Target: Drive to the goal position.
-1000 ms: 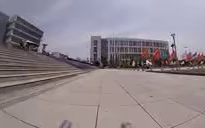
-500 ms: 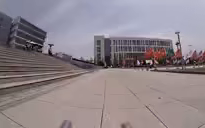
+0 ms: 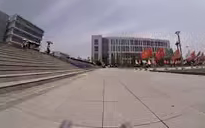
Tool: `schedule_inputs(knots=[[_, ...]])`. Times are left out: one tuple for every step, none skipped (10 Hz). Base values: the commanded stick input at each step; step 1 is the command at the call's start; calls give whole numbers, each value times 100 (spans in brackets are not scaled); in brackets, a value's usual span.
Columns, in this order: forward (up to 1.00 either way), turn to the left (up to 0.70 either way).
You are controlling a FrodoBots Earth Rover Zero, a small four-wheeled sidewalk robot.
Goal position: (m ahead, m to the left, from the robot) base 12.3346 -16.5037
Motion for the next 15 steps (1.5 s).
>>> schedule_inputs(knots=[[100,-13],[100,0],[100,0],[100,-27],[100,-10],[100,-7],[100,-8],[100,-2],[100,0],[100,0],[100,-12],[100,-6],[100,0],[100,-5],[100,-3]])
